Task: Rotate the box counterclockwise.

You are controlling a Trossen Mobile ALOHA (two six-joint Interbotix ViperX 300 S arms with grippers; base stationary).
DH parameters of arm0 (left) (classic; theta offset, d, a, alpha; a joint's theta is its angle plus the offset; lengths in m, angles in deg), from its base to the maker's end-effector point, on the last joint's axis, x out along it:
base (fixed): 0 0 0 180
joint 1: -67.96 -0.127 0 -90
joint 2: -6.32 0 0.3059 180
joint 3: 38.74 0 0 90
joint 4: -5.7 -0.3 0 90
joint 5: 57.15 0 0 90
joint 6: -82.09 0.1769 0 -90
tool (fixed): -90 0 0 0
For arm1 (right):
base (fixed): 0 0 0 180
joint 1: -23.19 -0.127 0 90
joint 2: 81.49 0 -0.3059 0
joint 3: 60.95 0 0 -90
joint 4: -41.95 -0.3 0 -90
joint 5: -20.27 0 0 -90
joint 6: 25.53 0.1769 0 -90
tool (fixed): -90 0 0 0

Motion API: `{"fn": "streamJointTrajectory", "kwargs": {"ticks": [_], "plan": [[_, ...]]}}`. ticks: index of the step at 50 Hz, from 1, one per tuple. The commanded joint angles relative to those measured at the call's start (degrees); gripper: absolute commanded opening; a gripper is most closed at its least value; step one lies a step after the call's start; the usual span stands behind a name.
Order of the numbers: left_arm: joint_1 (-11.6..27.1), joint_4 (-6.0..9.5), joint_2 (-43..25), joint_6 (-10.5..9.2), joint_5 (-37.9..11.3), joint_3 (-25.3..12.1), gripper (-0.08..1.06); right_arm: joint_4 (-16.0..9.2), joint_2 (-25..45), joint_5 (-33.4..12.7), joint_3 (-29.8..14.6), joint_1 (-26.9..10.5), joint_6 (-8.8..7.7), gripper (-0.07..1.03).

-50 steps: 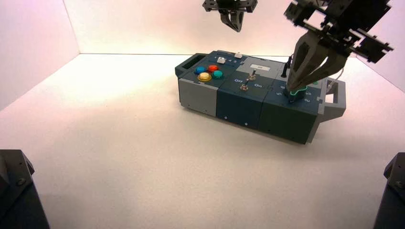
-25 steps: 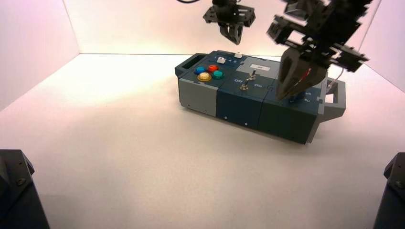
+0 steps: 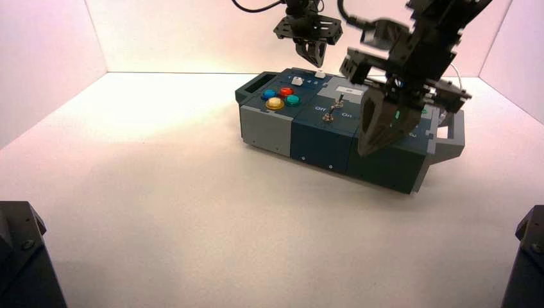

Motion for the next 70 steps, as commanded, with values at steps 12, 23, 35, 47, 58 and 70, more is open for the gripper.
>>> {"fn": "streamJointTrajectory", "kwargs": {"ticks": [12,23,35,47,58,70], "plan": [[0.2,1.05,2.9,3.08,-0.1,1.6,-0.03,-0.1,2.2,2.9,0.1,-0.4,0.35,-0.02],[0.1,1.49,3.2,4.31,-0.3,2.6,-0.03,0.2,3.3,4.1,0.9,-0.4,0.44,-0.02],[-0.8,1.58,4.7,5.36,-0.4,5.4,-0.03,1.1,4.0,5.0,0.8,-0.4,1.32,-0.02],[-1.2,1.76,6.2,7.29,0.0,8.0,-0.03,2.3,4.8,6.6,-0.4,-0.2,2.64,-0.02],[-1.2,2.02,6.2,8.17,0.0,8.3,-0.03,4.2,7.0,8.4,-0.5,-0.1,4.66,-0.02],[-1.3,2.64,6.3,9.05,0.0,8.2,-0.03,5.1,8.6,10.6,-1.0,0.6,5.19,-0.02]]}}
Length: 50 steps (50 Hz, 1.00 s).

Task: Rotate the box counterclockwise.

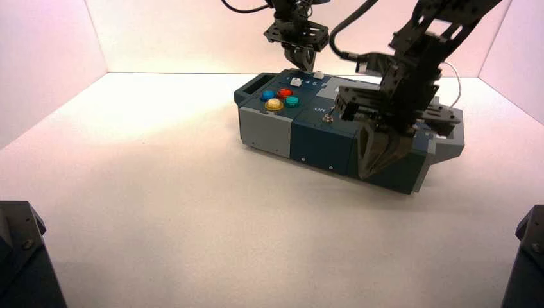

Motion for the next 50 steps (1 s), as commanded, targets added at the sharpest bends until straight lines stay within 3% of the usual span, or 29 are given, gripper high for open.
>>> {"fn": "streamJointTrajectory", "kwargs": {"ticks": [1,26,50], "plan": [[0.2,0.26,2.5,0.79,-0.4,-0.2,-0.03,1.2,-0.5,2.1,-1.4,1.7,0.62,-0.02],[0.2,2.02,3.6,2.46,-0.4,1.5,-0.03,4.1,-3.0,1.5,-2.5,7.5,0.97,-0.02],[0.2,4.13,4.7,4.83,0.1,6.5,-0.03,5.0,-4.3,0.7,-3.3,7.7,1.67,-0.02]]}}
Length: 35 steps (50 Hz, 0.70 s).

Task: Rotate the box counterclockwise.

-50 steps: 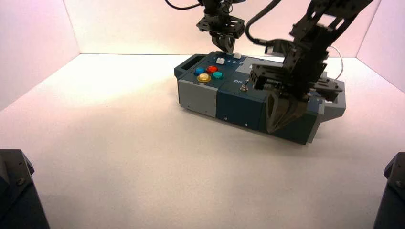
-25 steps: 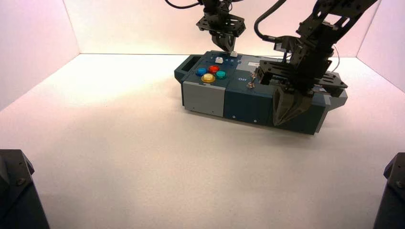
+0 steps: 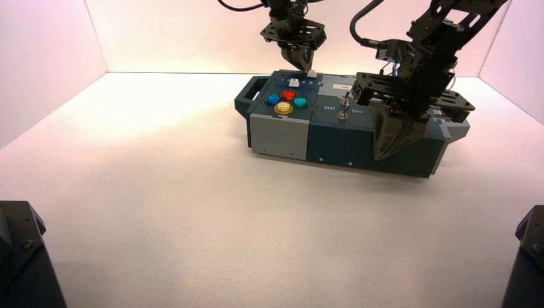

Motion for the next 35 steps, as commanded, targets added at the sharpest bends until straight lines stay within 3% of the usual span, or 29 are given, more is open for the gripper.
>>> {"fn": "streamJointTrajectory", "kwargs": {"ticks": [1,19,28,35], "plan": [[0.7,0.44,2.3,1.05,-0.3,2.3,-0.03,0.4,-1.7,0.5,-2.5,0.9,0.35,-0.02],[0.7,0.44,4.7,2.29,1.4,6.8,-0.03,0.7,-1.8,-0.2,-2.1,1.2,0.79,-0.02],[0.4,0.53,5.3,2.99,2.0,8.3,-0.03,3.5,-1.8,-0.2,-1.3,2.0,2.99,-0.02],[0.1,0.70,5.1,3.87,2.5,8.9,-0.03,4.6,-1.8,-0.2,-1.0,3.4,3.25,-0.02]]}}
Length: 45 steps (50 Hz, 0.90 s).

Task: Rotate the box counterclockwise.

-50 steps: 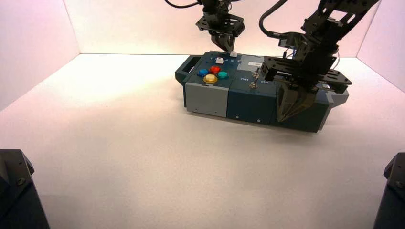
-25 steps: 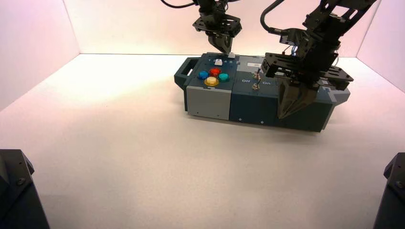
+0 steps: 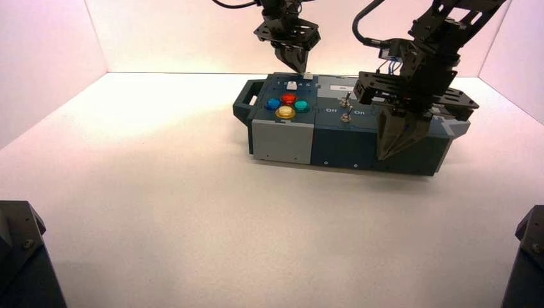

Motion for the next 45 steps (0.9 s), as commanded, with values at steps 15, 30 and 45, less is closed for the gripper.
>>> {"fn": "streamJointTrajectory", "kwargs": {"ticks": [15,30,45], "plan": [[0.4,1.58,1.1,1.58,-0.1,3.2,-0.03,2.5,-1.9,0.2,-1.1,3.5,0.44,-0.02],[0.4,3.43,2.1,3.08,1.2,6.5,-0.03,4.9,-2.5,-1.2,-1.8,6.9,0.44,-0.02],[0.5,5.36,3.7,5.01,2.5,10.7,-0.03,8.0,-1.8,-3.6,-5.0,7.7,0.44,-0.02]]}}
